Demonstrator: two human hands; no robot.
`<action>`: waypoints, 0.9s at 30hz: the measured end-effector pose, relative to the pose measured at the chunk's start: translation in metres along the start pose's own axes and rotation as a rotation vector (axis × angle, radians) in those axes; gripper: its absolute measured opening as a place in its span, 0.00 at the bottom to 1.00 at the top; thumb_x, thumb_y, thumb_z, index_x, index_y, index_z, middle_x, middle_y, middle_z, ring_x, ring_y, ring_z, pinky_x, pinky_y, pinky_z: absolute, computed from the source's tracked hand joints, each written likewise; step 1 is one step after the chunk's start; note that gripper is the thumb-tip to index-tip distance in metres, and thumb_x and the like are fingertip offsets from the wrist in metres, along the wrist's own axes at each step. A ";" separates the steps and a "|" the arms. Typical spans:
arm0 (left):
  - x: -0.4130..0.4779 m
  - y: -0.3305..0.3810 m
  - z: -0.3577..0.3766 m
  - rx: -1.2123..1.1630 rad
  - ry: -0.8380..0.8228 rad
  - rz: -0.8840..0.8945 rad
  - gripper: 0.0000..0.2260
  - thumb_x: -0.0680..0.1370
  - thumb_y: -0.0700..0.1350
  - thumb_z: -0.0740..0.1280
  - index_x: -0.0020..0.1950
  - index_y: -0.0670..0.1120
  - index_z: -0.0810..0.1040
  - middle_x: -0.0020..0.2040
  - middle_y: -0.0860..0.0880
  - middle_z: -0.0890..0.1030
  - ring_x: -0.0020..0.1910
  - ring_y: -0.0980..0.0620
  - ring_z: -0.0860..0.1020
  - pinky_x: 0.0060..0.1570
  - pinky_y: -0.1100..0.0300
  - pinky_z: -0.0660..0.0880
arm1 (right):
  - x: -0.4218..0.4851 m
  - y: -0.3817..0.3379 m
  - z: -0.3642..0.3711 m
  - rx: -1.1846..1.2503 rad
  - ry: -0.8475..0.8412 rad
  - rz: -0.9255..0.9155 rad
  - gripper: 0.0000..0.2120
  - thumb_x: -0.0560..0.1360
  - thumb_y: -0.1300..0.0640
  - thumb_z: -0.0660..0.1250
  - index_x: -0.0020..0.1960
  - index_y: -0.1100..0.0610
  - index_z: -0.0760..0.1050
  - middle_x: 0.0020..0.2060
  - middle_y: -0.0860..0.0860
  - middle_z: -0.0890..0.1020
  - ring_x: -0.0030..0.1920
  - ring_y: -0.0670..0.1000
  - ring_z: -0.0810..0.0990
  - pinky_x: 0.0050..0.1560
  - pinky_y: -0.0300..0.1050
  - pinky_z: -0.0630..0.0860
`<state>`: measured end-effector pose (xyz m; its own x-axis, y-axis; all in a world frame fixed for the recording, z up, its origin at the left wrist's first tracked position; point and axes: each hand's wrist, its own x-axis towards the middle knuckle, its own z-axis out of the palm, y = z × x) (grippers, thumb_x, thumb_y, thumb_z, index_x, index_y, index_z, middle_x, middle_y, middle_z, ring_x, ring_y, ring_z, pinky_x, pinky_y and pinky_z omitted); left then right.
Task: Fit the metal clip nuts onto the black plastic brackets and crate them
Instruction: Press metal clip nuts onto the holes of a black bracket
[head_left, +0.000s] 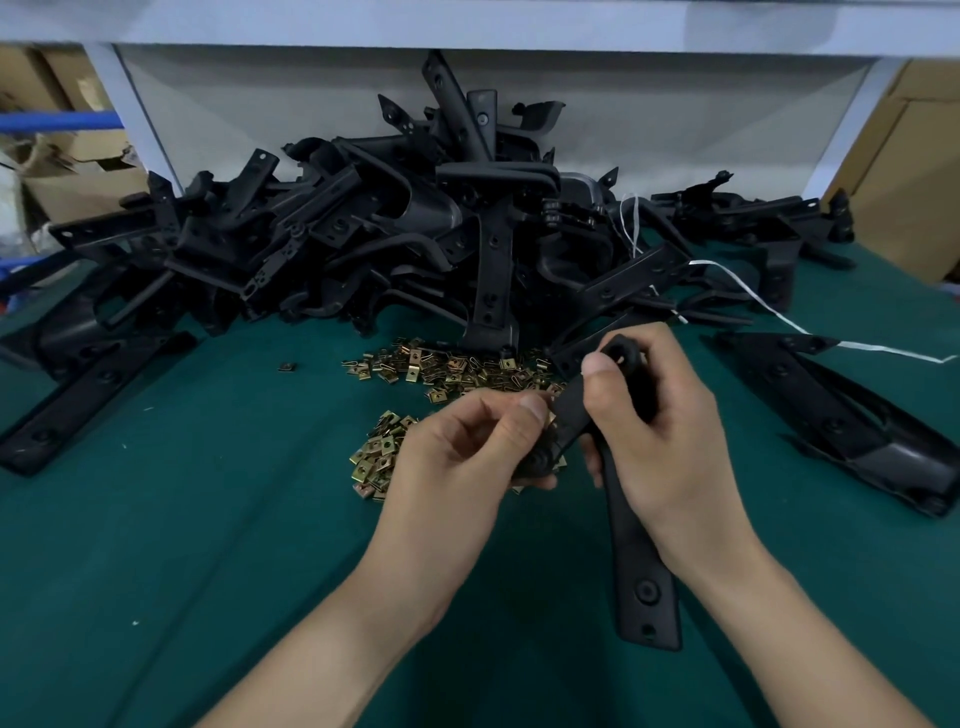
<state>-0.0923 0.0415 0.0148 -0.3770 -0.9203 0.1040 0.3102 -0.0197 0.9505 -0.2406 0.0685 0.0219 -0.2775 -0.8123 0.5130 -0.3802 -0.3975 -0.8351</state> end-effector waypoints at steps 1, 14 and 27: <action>0.000 -0.002 0.001 0.006 0.015 0.011 0.12 0.74 0.52 0.70 0.43 0.43 0.83 0.43 0.43 0.82 0.40 0.52 0.79 0.41 0.61 0.79 | 0.000 0.000 0.001 -0.015 0.014 -0.002 0.08 0.80 0.45 0.64 0.47 0.49 0.71 0.31 0.51 0.75 0.26 0.53 0.75 0.25 0.48 0.74; -0.009 -0.007 0.009 0.059 0.051 0.058 0.11 0.75 0.54 0.70 0.48 0.47 0.84 0.42 0.49 0.84 0.41 0.54 0.82 0.42 0.62 0.80 | -0.004 -0.001 0.007 -0.071 0.101 -0.016 0.08 0.80 0.46 0.64 0.47 0.50 0.71 0.32 0.45 0.75 0.32 0.42 0.72 0.33 0.34 0.69; -0.009 -0.011 0.010 0.554 0.125 0.315 0.19 0.76 0.60 0.66 0.66 0.56 0.78 0.45 0.63 0.84 0.43 0.61 0.84 0.43 0.69 0.78 | -0.010 -0.006 0.020 0.071 0.231 0.046 0.08 0.82 0.51 0.63 0.44 0.48 0.71 0.33 0.39 0.76 0.33 0.38 0.72 0.34 0.31 0.70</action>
<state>-0.1012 0.0539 0.0065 -0.2269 -0.8882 0.3994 -0.1198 0.4325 0.8936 -0.2180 0.0706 0.0174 -0.4904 -0.7146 0.4989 -0.3018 -0.3978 -0.8664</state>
